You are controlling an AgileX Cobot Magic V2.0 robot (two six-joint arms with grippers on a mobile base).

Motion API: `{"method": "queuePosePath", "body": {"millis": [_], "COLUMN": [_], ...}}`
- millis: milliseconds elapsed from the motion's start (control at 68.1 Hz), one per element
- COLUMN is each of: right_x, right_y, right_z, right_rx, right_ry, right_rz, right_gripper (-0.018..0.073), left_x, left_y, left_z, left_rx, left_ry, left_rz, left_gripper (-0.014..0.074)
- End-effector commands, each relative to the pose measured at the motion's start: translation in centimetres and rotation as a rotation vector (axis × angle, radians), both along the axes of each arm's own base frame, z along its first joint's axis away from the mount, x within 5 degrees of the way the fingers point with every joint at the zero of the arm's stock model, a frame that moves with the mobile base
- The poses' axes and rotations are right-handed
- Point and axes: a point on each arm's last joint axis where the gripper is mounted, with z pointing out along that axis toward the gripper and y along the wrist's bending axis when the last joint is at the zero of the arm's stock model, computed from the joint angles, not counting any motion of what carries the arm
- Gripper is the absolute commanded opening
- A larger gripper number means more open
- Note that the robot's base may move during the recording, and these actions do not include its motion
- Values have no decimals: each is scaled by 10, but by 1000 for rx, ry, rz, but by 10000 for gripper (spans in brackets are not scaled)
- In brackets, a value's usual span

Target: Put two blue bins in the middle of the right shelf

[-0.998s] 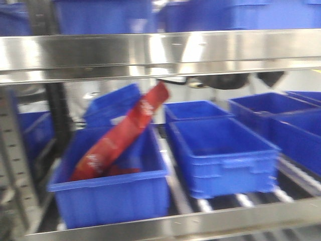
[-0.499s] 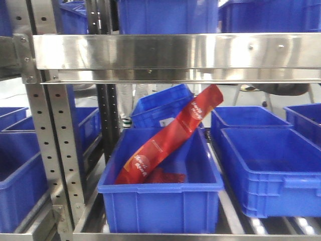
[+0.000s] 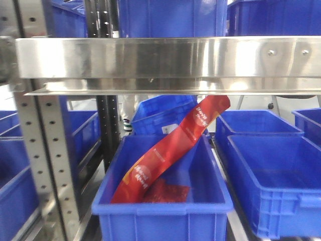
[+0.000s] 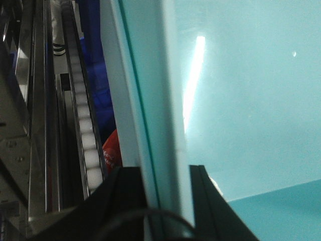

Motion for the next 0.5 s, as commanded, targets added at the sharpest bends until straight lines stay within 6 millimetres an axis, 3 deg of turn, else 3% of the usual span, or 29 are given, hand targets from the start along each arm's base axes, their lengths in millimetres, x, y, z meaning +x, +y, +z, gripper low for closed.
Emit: {"method": "queuePosePath", "body": {"millis": [0,484], "right_x": [-4,-4], "right_y": [-2,-2], "right_z": [16,16], "right_rx": [48,48], "right_ry": [-105,-105], "right_rz": [-3,-3], "right_gripper": [-155,-155], "left_x": [-7,-7], "left_y": [1,1], "left_z": [18,18], "left_rx": [-49,-49], "left_ry": [-116,-116], "left_rz": [-12,-12], "left_gripper": [-111,-111]}}
